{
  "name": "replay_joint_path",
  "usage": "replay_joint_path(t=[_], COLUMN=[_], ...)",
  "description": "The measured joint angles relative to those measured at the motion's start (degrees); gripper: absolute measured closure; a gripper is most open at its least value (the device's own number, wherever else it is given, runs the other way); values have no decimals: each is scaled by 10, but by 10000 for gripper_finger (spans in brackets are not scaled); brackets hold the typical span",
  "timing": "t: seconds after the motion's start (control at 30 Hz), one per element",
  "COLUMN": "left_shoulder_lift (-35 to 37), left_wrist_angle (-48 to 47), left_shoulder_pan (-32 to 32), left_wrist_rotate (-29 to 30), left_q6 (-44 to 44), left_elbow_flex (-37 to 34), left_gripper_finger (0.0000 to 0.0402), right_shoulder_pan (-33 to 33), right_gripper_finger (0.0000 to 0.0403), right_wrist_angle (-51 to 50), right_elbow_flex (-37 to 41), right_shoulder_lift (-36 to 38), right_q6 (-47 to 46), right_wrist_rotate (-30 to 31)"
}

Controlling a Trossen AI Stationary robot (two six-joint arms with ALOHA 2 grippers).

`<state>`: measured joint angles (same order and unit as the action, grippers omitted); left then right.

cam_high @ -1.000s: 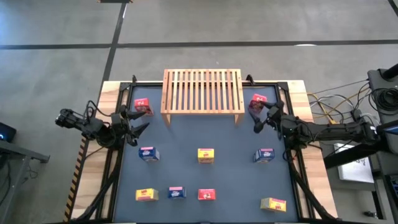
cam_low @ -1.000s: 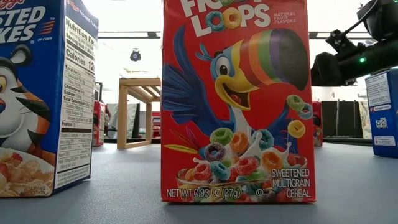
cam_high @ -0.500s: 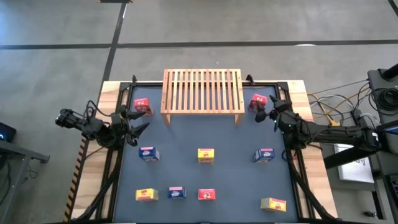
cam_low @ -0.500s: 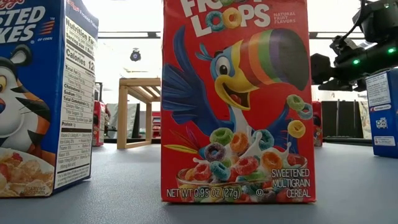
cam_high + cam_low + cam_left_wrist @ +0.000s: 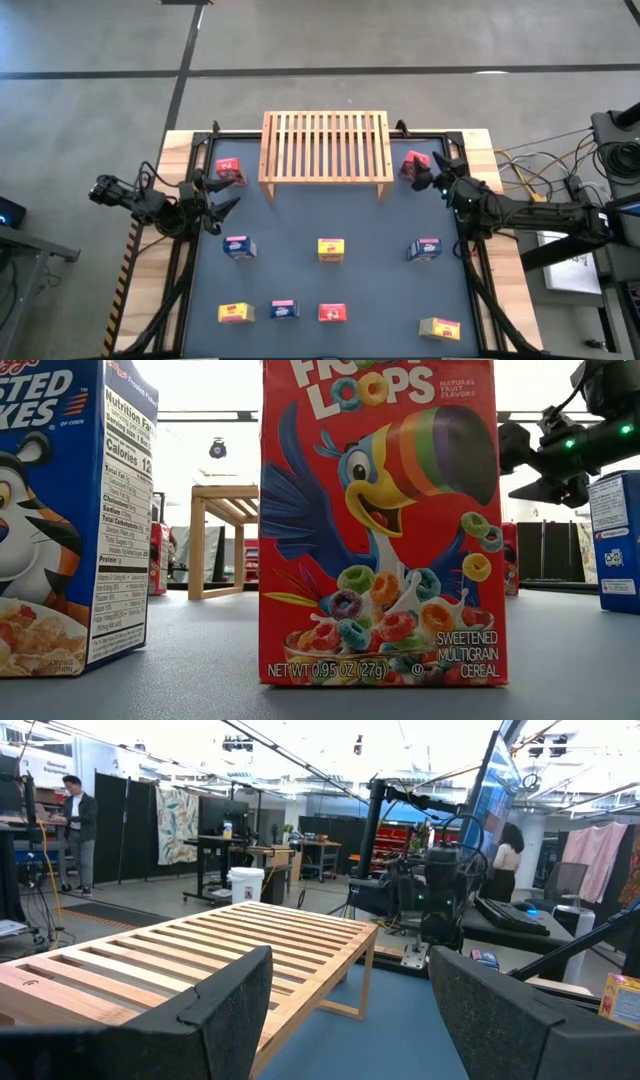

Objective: Stack cereal on shelf
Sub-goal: Put the top right red cereal box on the shelf

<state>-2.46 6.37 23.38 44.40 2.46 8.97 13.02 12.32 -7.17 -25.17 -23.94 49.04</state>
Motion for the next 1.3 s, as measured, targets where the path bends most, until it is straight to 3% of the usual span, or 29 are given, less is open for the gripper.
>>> replay_joint_path(t=[0.63,0.77,0.9,1.0,1.17,1.3], left_shoulder_lift=[0,0,0,0,0,0], left_wrist_angle=[0,0,0,0,0,0], left_shoulder_pan=[0,0,0,0,0,0], left_wrist_rotate=[0,0,0,0,0,0], left_q6=[0,0,0,0,0,0], left_elbow_flex=[0,0,0,0,0,0], left_gripper_finger=[148,148,148,148,148,148], right_shoulder_pan=[0,-5,-5,-10,-35,-39], right_gripper_finger=[35,35,35,35,35,35], right_wrist_angle=[-11,-141,-231,-251,-253,-256], right_elbow_flex=[-178,-215,-223,-217,-217,-235], right_shoulder_lift=[-1,-2,-31,-69,-162,-241], right_q6=[41,40,-71,-144,-231,-245], right_wrist_rotate=[-28,-98,-100,-71,28,98])
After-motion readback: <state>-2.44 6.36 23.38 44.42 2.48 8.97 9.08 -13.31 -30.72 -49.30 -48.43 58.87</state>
